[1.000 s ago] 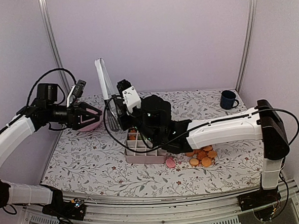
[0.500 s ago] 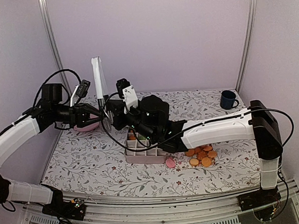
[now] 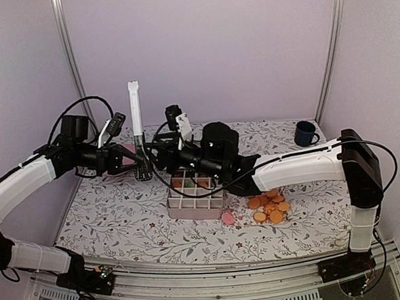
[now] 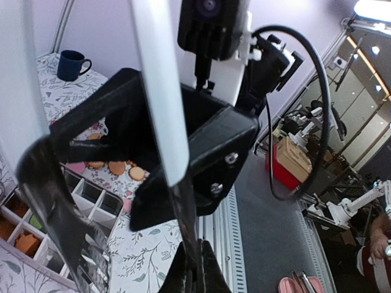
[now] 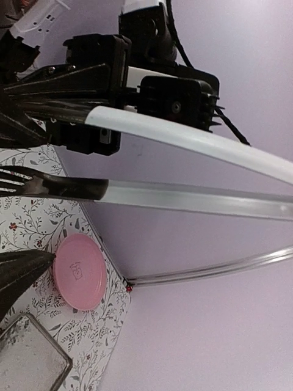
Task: Pack the cookies
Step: Pass from the right arm to the left, then pass from the left arm to the right, then pick up the fake cookies from the plate.
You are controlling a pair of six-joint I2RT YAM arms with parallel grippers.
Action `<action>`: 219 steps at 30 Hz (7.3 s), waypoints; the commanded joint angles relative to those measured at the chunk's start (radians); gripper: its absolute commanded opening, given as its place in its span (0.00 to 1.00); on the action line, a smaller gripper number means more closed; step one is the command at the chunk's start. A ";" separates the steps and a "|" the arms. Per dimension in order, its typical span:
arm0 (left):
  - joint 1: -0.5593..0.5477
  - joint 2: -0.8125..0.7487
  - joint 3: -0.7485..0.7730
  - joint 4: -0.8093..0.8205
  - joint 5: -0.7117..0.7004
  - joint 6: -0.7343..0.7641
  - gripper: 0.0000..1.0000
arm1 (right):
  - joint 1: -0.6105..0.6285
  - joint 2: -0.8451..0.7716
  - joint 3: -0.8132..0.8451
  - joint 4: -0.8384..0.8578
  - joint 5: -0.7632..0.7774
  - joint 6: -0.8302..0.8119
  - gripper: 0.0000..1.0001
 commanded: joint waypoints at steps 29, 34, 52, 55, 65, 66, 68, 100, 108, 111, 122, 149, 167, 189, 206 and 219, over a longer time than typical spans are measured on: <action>-0.222 0.091 0.107 -0.459 -0.400 0.548 0.00 | -0.216 -0.035 0.216 -0.650 -0.987 -0.161 0.80; -0.225 0.092 0.108 -0.471 -0.416 0.565 0.00 | -0.210 -0.032 0.214 -0.673 -0.981 -0.175 0.66; -0.239 0.095 0.110 -0.525 -0.465 0.614 0.00 | -0.237 -0.037 0.223 -0.704 -1.047 -0.153 0.69; -0.239 0.097 0.110 -0.534 -0.476 0.624 0.00 | -0.236 -0.028 0.227 -0.774 -1.060 -0.193 0.66; -0.247 0.120 0.115 -0.544 -0.502 0.636 0.00 | -0.232 -0.016 0.251 -0.841 -0.995 -0.247 0.53; -0.249 0.121 0.114 -0.544 -0.506 0.638 0.00 | -0.230 -0.013 0.255 -0.832 -0.995 -0.240 0.52; -0.253 0.123 0.111 -0.543 -0.515 0.639 0.00 | -0.226 -0.004 0.265 -0.829 -0.986 -0.235 0.49; -0.231 0.084 0.126 -0.508 -0.702 0.563 0.75 | -0.272 -0.282 -0.073 -0.759 -0.681 -0.241 0.28; -0.133 0.043 0.128 -0.503 -0.740 0.536 0.92 | -0.309 -0.520 -0.263 -0.852 -0.523 -0.279 0.29; -0.084 0.033 0.129 -0.503 -0.735 0.527 0.97 | -0.312 -0.606 -0.335 -0.877 -0.462 -0.282 0.30; 0.032 0.022 0.073 -0.452 -0.744 0.492 0.99 | -0.317 -0.784 -0.518 -0.892 -0.353 -0.240 0.35; 0.035 -0.001 0.041 -0.432 -0.791 0.487 0.99 | -0.210 -0.706 -0.645 -0.702 -0.224 -0.145 0.39; 0.035 -0.010 0.041 -0.426 -0.789 0.472 0.99 | -0.166 -0.727 -0.690 -0.639 -0.109 -0.099 0.17; 0.035 -0.016 0.056 -0.442 -0.788 0.466 0.98 | -0.165 -0.771 -0.715 -0.630 -0.022 -0.104 0.00; 0.035 -0.011 0.056 -0.443 -0.796 0.466 0.97 | -0.166 -0.773 -0.735 -0.588 0.017 -0.096 0.00; 0.034 0.032 0.090 -0.464 -0.784 0.454 0.89 | -0.166 -0.874 -0.662 -0.617 0.036 -0.130 0.00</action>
